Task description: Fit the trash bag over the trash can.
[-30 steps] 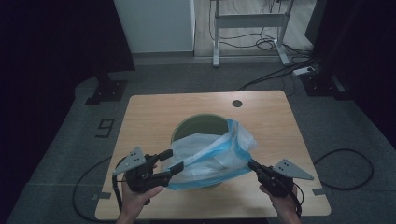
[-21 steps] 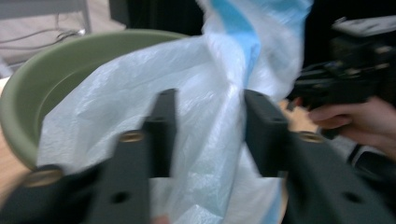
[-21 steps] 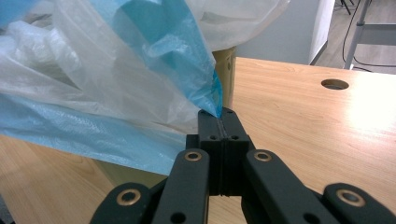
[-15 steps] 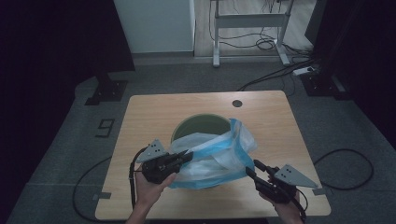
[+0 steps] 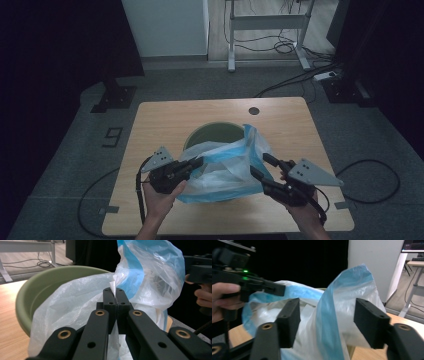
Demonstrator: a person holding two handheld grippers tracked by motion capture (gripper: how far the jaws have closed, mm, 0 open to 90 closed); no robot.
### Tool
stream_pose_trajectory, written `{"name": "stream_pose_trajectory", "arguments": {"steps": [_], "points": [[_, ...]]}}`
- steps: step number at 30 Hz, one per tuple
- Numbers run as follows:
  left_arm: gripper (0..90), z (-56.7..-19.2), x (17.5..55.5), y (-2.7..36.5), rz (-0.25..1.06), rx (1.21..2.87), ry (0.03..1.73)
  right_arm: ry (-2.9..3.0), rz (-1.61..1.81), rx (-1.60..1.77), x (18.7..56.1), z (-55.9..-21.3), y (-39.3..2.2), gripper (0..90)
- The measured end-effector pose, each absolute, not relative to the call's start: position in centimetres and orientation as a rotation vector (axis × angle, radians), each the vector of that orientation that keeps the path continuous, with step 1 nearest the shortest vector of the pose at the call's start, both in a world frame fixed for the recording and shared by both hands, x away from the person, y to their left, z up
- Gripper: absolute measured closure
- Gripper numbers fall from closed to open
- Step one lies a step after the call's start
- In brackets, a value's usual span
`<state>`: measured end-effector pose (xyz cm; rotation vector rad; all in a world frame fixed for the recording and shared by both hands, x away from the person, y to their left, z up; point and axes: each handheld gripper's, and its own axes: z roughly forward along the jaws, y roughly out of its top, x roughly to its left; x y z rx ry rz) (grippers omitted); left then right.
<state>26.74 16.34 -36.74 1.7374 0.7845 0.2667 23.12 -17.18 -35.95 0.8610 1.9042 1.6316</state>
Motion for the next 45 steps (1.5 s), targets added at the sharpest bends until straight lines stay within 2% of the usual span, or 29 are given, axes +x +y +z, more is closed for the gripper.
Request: {"name": "stream_pose_trajectory", "arguments": {"steps": [3, 4, 6, 13, 22, 30, 45], "points": [[89.3, -36.8, 27.0, 17.0, 0.252, 1.698, 0.792, 1.943, 1.612, 0.89, 24.4, -36.0, -17.2, 78.5], [89.3, -36.8, 27.0, 17.0, 0.252, 1.698, 0.792, 1.943, 1.612, 0.89, 24.4, -36.0, -17.2, 78.5], [89.3, -36.8, 27.3, 17.8, 0.228, 1.668, 0.801, 1.93, 1.61, 0.917, 25.1, -36.4, -18.0, 88.8], [89.2, -36.8, 28.5, 19.9, 0.214, 1.544, 0.853, 1.896, 1.575, 1.009, 26.7, -37.2, -20.4, 89.1], [88.9, -37.1, 31.0, 22.2, 0.196, 1.479, 0.936, 1.853, 1.48, 1.133, 30.4, -38.1, -22.6, 89.1], [88.6, -38.3, 33.1, 23.0, 0.198, 1.487, 0.998, 1.836, 1.498, 1.15, 33.4, -38.7, -21.9, 88.9], [88.9, -41.5, 36.0, 23.2, 0.168, 1.517, 1.114, 1.92, 1.474, 1.253, 36.9, -42.4, -20.7, 88.8]]}}
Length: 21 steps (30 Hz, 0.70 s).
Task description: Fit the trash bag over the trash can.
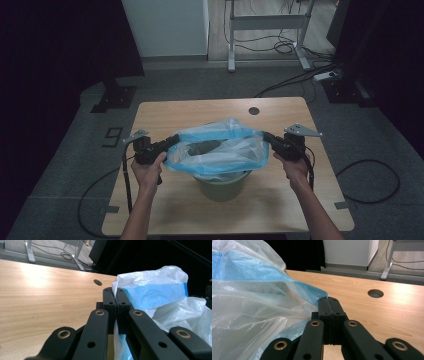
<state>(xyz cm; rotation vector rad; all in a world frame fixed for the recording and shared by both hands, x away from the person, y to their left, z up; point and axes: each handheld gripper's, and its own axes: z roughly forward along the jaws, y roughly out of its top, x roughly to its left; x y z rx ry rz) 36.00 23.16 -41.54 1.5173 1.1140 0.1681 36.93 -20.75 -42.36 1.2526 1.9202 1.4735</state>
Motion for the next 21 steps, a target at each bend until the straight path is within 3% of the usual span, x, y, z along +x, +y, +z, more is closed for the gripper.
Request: {"name": "stream_pose_trajectory", "arguments": {"steps": [16, 19, 21], "points": [[88.6, -42.5, 35.9, 23.0, 0.161, 1.555, 1.131, 1.972, 1.489, 1.284, 37.4, -45.0, -20.9, 88.5], [88.7, -42.3, 35.8, 23.0, 0.165, 1.556, 1.115, 1.895, 1.465, 1.236, 36.6, -44.1, -21.2, 74.9], [88.7, -42.2, 35.8, 23.1, 0.169, 1.557, 1.111, 1.863, 1.472, 1.216, 36.1, -43.6, -21.4, 71.5]]}}
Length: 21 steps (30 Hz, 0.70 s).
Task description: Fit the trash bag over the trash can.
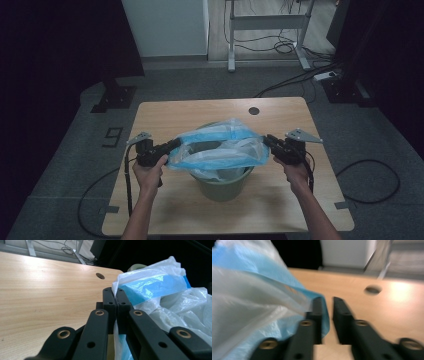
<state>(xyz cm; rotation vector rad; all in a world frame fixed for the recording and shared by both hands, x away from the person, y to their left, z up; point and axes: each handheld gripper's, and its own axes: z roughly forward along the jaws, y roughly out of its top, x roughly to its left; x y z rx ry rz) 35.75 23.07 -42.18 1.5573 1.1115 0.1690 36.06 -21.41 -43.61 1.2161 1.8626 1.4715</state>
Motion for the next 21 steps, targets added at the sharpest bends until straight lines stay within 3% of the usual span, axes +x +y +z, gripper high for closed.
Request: {"name": "stream_pose_trajectory", "arguments": {"steps": [1, 4, 12, 17, 20, 21], "points": [[88.6, -42.0, 35.7, 23.1, 0.172, 1.558, 1.102, 1.824, 1.51, 1.163, 34.8, -42.2, -22.1, 64.3], [88.6, -41.8, 35.6, 23.2, 0.179, 1.557, 1.097, 1.83, 1.566, 1.085, 32.8, -40.6, -22.5, 54.4], [88.5, -41.7, 35.4, 23.0, 0.184, 1.559, 1.095, 2.051, 1.693, 0.805, 28.0, -38.3, -19.7, 38.8], [88.4, -41.4, 35.3, 23.2, 0.187, 1.555, 1.093, 2.153, 1.648, 0.743, 28.0, -38.4, -17.0, 36.4], [88.3, -41.4, 35.3, 23.4, 0.187, 1.552, 1.096, 2.188, 1.617, 0.733, 28.2, -38.5, -16.1, 47.2], [88.2, -41.4, 35.3, 23.4, 0.187, 1.552, 1.096, 2.188, 1.617, 0.733, 28.2, -38.5, -16.1, 47.2]]}}
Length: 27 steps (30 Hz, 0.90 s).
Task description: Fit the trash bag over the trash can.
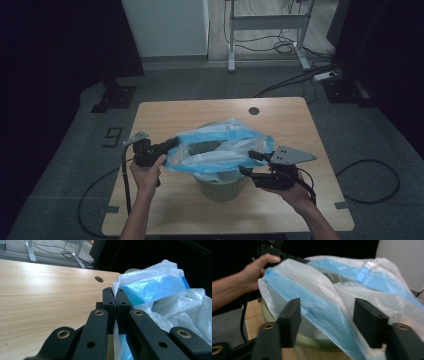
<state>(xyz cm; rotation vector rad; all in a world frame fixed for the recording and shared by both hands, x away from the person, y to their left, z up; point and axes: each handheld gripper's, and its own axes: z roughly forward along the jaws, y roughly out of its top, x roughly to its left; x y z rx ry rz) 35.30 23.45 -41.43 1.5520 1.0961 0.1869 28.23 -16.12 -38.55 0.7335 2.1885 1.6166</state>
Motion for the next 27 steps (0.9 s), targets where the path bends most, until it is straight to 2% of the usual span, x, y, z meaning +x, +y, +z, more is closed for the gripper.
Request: {"name": "stream_pose_trajectory", "arguments": {"steps": [1, 2, 4, 5, 6, 11, 16, 27], "points": [[88.2, -41.4, 35.3, 23.5, 0.188, 1.549, 1.098, 2.199, 1.608, 0.725, 28.2, -38.6, -16.0, 54.5], [88.2, -41.5, 35.2, 23.7, 0.192, 1.551, 1.098, 2.19, 1.576, 0.75, 27.9, -38.8, -16.0, 73.9], [88.2, -41.5, 35.2, 23.8, 0.189, 1.547, 1.1, 2.168, 1.589, 0.749, 27.2, -38.8, -16.1, 84.7], [88.3, -41.5, 35.2, 23.8, 0.189, 1.547, 1.1, 2.168, 1.589, 0.749, 27.2, -38.8, -16.1, 84.7], [88.3, -41.6, 35.1, 23.9, 0.186, 1.546, 1.102, 2.132, 1.631, 0.727, 26.2, -38.8, -16.4, 88.5], [88.3, -41.9, 34.7, 24.1, 0.18, 1.554, 1.099, 2.144, 1.697, 0.655, 24.0, -39.4, -16.7, 89.0], [88.6, -42.3, 34.1, 24.3, 0.173, 1.573, 1.107, 2.239, 1.696, 0.606, 22.3, -42.5, -16.2, 89.1], [87.2, -42.7, 34.0, 24.7, 0.161, 1.595, 1.117, 2.316, 1.554, 0.777, 24.5, -46.5, -16.6, 88.9]]}}
